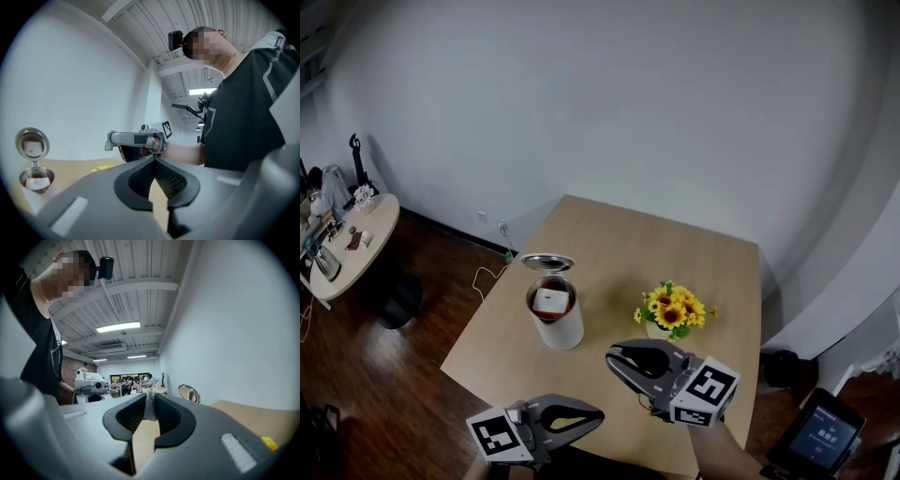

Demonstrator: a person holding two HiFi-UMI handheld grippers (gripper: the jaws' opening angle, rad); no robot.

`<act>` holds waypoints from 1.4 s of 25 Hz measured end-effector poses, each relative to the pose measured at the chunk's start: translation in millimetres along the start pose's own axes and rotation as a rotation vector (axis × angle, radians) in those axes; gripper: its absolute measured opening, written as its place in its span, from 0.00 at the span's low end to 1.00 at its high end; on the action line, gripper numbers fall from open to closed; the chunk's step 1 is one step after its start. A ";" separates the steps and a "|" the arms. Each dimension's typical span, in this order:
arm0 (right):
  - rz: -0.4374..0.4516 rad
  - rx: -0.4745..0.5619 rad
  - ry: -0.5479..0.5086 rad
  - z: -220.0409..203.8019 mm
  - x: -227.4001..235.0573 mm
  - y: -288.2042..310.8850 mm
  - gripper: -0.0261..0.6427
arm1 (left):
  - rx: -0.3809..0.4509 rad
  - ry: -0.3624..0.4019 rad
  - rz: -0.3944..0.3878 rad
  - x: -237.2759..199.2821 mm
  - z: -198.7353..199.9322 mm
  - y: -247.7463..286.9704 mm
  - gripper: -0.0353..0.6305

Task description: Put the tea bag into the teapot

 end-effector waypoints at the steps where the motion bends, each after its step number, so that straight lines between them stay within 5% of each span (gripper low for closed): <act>1: -0.012 0.003 -0.001 2.3 0.4 5.7 0.12 | 0.004 0.001 -0.006 -7.6 1.6 -5.1 0.06; 17: -0.177 0.000 0.018 -2.0 37.1 99.1 0.12 | -0.031 0.006 -0.148 -105.2 1.0 -71.6 0.06; 35: -0.095 -0.250 -0.020 -66.6 110.7 235.6 0.12 | -0.051 -0.077 -0.115 -173.3 -37.6 -90.1 0.06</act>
Point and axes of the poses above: the fingertips, and each gripper's own axes: y forward along the fingers, x to its right, z out of its top, the point moved 10 cm from there along -y, backward along the fingers, and after that the axes turned 8 degrees about -z, right-handed, at the moved point
